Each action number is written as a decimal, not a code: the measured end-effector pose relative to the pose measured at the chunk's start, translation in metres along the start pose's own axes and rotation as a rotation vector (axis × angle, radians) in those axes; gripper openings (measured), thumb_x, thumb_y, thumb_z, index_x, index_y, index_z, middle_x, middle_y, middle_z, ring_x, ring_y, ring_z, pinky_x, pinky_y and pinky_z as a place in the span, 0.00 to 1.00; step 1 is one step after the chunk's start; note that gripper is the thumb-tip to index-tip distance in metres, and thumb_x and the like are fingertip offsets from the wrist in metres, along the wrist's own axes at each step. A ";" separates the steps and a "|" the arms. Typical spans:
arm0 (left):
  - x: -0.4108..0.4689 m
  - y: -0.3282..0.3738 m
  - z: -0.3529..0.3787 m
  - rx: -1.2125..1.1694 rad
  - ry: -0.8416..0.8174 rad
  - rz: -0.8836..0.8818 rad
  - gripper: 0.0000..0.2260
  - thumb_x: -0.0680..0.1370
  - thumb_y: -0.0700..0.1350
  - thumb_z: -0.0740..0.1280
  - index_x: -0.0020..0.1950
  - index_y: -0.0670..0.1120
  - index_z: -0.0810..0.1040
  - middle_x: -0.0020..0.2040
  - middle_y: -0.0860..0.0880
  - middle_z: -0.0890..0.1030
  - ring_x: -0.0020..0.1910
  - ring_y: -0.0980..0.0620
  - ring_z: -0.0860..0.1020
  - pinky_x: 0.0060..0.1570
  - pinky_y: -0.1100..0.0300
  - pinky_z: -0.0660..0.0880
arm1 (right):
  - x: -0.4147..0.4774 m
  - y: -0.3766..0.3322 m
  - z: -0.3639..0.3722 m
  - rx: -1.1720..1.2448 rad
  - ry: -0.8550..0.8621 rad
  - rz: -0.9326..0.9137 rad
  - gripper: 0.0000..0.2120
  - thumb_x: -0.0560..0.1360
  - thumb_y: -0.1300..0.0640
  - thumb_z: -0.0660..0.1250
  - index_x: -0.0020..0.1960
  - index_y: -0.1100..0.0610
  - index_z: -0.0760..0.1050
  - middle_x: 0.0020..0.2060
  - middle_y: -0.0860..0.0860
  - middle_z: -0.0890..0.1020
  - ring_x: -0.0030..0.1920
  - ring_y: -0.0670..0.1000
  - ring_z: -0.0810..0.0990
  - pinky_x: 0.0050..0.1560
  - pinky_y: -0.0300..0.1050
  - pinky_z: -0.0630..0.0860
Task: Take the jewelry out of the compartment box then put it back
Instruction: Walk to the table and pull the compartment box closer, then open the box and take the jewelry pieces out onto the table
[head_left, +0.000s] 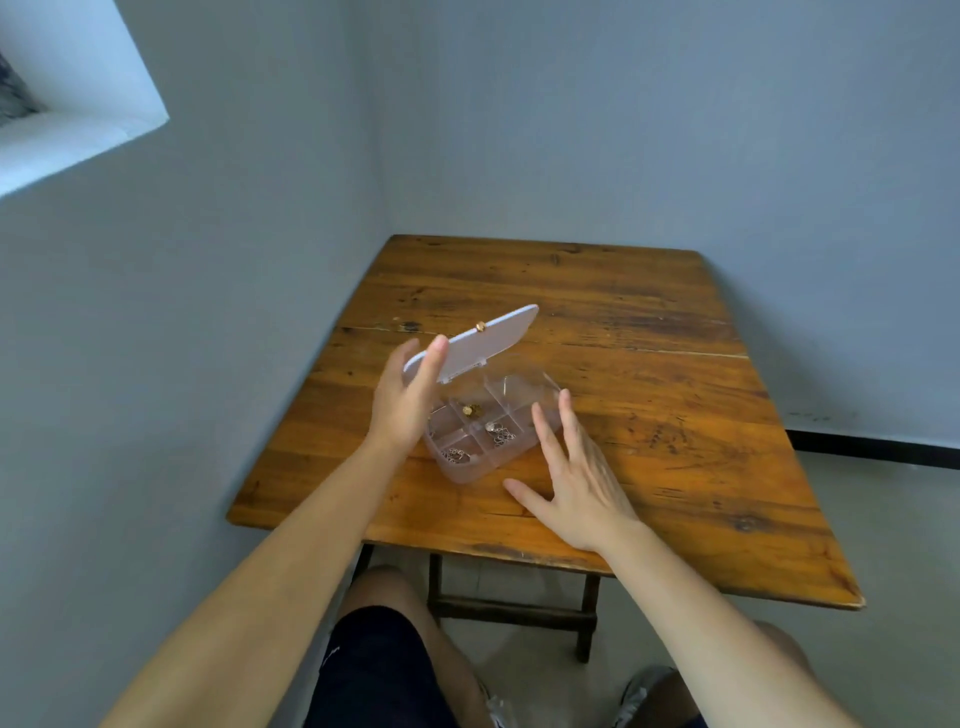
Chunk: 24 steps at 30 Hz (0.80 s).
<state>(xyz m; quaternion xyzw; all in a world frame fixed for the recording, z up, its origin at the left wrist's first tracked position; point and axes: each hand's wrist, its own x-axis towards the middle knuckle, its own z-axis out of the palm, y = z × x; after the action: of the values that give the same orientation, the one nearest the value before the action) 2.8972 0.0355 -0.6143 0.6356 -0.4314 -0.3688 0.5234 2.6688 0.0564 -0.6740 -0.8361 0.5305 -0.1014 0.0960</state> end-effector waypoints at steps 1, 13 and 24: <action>0.006 0.004 0.003 -0.076 0.035 -0.027 0.33 0.73 0.71 0.62 0.70 0.51 0.70 0.63 0.47 0.77 0.59 0.51 0.77 0.49 0.59 0.78 | 0.000 0.000 0.000 -0.006 -0.001 -0.001 0.46 0.75 0.28 0.54 0.77 0.43 0.27 0.73 0.49 0.21 0.80 0.55 0.40 0.74 0.48 0.44; 0.048 -0.020 0.012 -0.031 0.049 -0.048 0.47 0.72 0.65 0.70 0.78 0.54 0.43 0.75 0.48 0.63 0.72 0.47 0.67 0.68 0.45 0.72 | 0.002 0.001 0.001 -0.025 0.014 -0.009 0.43 0.74 0.26 0.52 0.77 0.37 0.30 0.75 0.49 0.25 0.80 0.57 0.43 0.74 0.51 0.48; 0.043 -0.045 0.009 0.135 -0.015 0.010 0.36 0.77 0.60 0.66 0.77 0.48 0.54 0.72 0.48 0.67 0.70 0.50 0.69 0.52 0.72 0.72 | 0.003 -0.001 -0.001 -0.004 0.002 -0.009 0.42 0.74 0.27 0.54 0.77 0.37 0.31 0.77 0.49 0.27 0.80 0.58 0.44 0.75 0.54 0.52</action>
<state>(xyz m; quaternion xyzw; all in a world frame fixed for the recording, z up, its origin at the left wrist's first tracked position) 2.9115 -0.0037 -0.6611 0.6645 -0.4625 -0.3408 0.4779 2.6703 0.0540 -0.6725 -0.8385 0.5271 -0.1017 0.0932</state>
